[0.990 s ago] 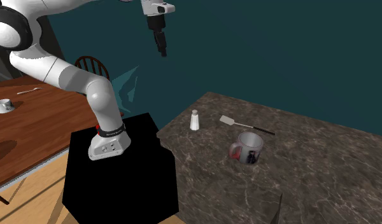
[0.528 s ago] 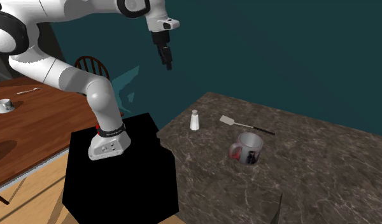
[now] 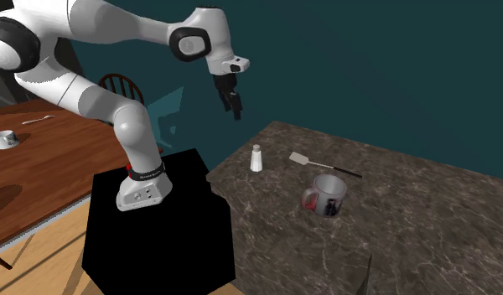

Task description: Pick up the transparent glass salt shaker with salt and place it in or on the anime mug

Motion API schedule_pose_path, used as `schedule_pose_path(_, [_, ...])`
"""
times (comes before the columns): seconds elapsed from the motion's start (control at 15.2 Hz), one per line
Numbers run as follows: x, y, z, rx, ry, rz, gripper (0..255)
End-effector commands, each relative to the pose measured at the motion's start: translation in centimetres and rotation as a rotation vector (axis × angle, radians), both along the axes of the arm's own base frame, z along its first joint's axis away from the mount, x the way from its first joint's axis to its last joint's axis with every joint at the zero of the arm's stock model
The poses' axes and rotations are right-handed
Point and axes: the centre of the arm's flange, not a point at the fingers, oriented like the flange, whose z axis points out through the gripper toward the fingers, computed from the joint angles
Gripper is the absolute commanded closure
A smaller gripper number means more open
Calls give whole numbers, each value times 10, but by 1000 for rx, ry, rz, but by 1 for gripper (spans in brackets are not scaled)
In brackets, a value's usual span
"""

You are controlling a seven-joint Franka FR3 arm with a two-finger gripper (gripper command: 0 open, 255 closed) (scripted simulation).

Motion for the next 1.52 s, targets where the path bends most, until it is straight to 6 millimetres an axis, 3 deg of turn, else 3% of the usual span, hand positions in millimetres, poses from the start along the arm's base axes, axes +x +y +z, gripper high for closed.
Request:
schedule_pose_path(0.0, [6, -12, -22, -6, -12, 24, 0])
schedule_pose_path(0.59, [34, -73, -119, -26, -52, 123, 0])
schedule_pose_path(1.12, [43, -74, -160, -26, -53, 125, 0])
schedule_pose_path(1.45, [43, -74, -160, -26, -53, 125, 0])
